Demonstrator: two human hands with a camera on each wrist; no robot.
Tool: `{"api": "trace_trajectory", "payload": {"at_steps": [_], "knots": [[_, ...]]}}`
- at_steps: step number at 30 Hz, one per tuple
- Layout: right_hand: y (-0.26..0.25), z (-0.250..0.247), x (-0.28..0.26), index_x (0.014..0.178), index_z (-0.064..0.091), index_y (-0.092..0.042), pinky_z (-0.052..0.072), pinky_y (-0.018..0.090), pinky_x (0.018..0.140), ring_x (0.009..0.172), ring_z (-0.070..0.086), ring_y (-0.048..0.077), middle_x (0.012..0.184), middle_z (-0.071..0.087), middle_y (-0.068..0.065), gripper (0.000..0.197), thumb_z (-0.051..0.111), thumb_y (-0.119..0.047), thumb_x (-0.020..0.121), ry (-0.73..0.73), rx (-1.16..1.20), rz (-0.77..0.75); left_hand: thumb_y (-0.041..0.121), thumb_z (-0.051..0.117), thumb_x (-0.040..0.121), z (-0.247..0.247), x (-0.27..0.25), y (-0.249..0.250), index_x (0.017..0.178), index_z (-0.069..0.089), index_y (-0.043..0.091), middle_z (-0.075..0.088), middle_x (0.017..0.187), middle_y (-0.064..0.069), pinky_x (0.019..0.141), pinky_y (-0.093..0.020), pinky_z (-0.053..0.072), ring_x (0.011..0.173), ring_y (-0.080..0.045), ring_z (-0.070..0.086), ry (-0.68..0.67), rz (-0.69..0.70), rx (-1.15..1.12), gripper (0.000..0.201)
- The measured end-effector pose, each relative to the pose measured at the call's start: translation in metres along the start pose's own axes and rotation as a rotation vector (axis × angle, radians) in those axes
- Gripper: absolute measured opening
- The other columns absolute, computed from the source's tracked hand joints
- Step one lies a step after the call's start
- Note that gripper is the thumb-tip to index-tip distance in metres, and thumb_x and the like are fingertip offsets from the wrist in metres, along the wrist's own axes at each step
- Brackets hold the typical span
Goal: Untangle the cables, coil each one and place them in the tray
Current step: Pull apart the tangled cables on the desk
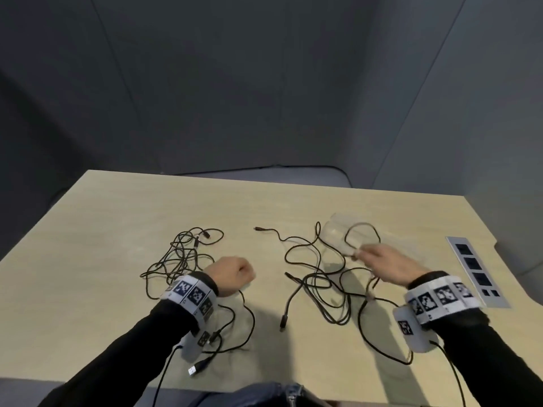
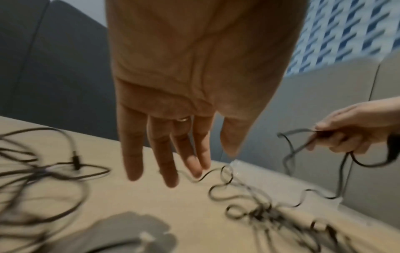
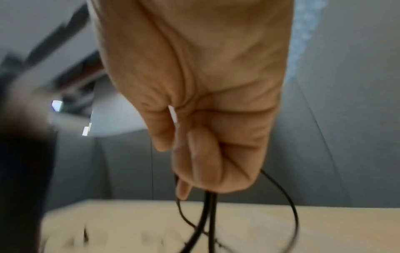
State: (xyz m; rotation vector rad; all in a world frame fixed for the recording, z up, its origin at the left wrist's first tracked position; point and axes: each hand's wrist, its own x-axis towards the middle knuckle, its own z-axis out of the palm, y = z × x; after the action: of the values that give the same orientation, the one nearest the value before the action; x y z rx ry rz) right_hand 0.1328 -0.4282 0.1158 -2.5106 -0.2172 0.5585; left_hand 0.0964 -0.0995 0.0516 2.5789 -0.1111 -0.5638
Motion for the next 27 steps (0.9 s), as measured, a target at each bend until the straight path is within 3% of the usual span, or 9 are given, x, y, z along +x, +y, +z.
{"api": "trace_trajectory", "payload": {"at_steps": [5, 7, 11, 15, 19, 21, 23, 25, 27], "knots": [[0.04, 0.048, 0.009, 0.112, 0.064, -0.011, 0.042, 0.026, 0.087, 0.105, 0.057, 0.021, 0.111, 0.064, 0.003, 0.026, 0.046, -0.02, 0.096, -0.211, -0.363, 0.109, 0.05, 0.063, 0.079, 0.025, -0.012, -0.046, 0.129, 0.051, 0.029, 0.045, 0.133, -0.001, 0.103, -0.034, 0.038, 0.123, -0.019, 0.044, -0.202, -0.099, 0.256, 0.055], [0.044, 0.058, 0.01, 0.122, 0.059, -0.012, 0.042, 0.03, 0.098, 0.115, 0.054, 0.025, 0.124, 0.057, 0.009, 0.032, 0.049, -0.019, 0.092, -0.238, -0.454, 0.169, 0.048, 0.068, 0.074, 0.033, -0.018, -0.054, 0.134, 0.045, 0.031, 0.04, 0.136, 0.003, 0.104, -0.036, 0.038, 0.125, -0.018, 0.042, -0.231, -0.117, 0.301, 0.067], [0.014, 0.045, 0.005, 0.129, 0.049, -0.016, 0.044, 0.038, 0.097, 0.116, 0.05, 0.029, 0.124, 0.046, 0.01, 0.041, 0.053, -0.025, 0.09, -0.054, -0.519, 0.114, 0.039, 0.08, 0.065, 0.041, -0.02, -0.064, 0.132, 0.046, 0.032, 0.044, 0.133, 0.002, 0.103, -0.036, 0.04, 0.123, -0.021, 0.044, -0.272, -0.119, 0.404, 0.075], [-0.043, 0.042, -0.004, 0.123, 0.057, -0.017, 0.045, 0.029, 0.089, 0.103, 0.058, 0.02, 0.115, 0.057, 0.005, 0.036, 0.053, -0.034, 0.092, 0.113, -0.277, -0.198, 0.032, 0.071, 0.076, 0.045, -0.018, -0.064, 0.121, 0.056, 0.032, 0.052, 0.124, 0.003, 0.098, -0.036, 0.038, 0.118, -0.02, 0.045, -0.224, -0.064, 0.567, 0.047], [-0.078, 0.093, 0.006, 0.121, 0.06, -0.019, 0.042, 0.019, 0.085, 0.1, 0.061, 0.018, 0.121, 0.061, 0.003, 0.032, 0.057, -0.027, 0.09, -0.224, -0.174, -0.399, 0.017, 0.065, 0.079, 0.046, -0.019, -0.071, 0.098, 0.069, 0.025, 0.065, 0.11, 0.003, 0.088, -0.026, 0.047, 0.104, -0.017, 0.058, -0.163, -0.115, 0.335, 0.021], [-0.086, 0.131, 0.015, 0.13, 0.053, -0.028, 0.04, 0.029, 0.1, 0.116, 0.053, 0.018, 0.139, 0.048, -0.004, 0.045, 0.063, -0.029, 0.086, -0.434, -0.288, -0.534, 0.012, 0.066, 0.076, 0.044, -0.019, -0.075, 0.096, 0.071, 0.019, 0.068, 0.105, 0.0, 0.082, -0.022, 0.048, 0.099, -0.016, 0.062, -0.126, -0.119, 0.208, 0.022], [-0.091, 0.164, 0.022, 0.134, 0.048, -0.03, 0.038, 0.041, 0.104, 0.128, 0.04, 0.021, 0.15, 0.032, -0.01, 0.057, 0.069, -0.03, 0.081, -0.587, -0.514, -0.666, 0.013, 0.068, 0.073, 0.04, -0.02, -0.079, 0.1, 0.07, 0.019, 0.067, 0.103, 0.0, 0.083, -0.023, 0.048, 0.101, -0.017, 0.06, -0.089, -0.09, 0.162, 0.027], [-0.09, 0.188, 0.027, 0.133, 0.048, -0.025, 0.044, 0.048, 0.095, 0.125, 0.04, 0.027, 0.148, 0.034, -0.003, 0.065, 0.075, -0.031, 0.074, -0.635, -0.771, -0.75, 0.02, 0.069, 0.076, 0.035, -0.023, -0.08, 0.104, 0.069, 0.022, 0.065, 0.106, 0.002, 0.085, -0.024, 0.047, 0.101, -0.015, 0.058, -0.072, -0.086, 0.145, 0.029], [-0.081, 0.202, 0.035, 0.124, 0.052, -0.018, 0.048, 0.047, 0.084, 0.114, 0.045, 0.031, 0.131, 0.046, 0.008, 0.057, 0.076, -0.029, 0.073, -0.556, -0.849, -0.733, 0.029, 0.067, 0.081, 0.03, -0.026, -0.084, 0.107, 0.067, 0.023, 0.064, 0.109, 0.005, 0.084, -0.023, 0.047, 0.098, -0.01, 0.057, -0.067, -0.096, 0.086, 0.027]]}}
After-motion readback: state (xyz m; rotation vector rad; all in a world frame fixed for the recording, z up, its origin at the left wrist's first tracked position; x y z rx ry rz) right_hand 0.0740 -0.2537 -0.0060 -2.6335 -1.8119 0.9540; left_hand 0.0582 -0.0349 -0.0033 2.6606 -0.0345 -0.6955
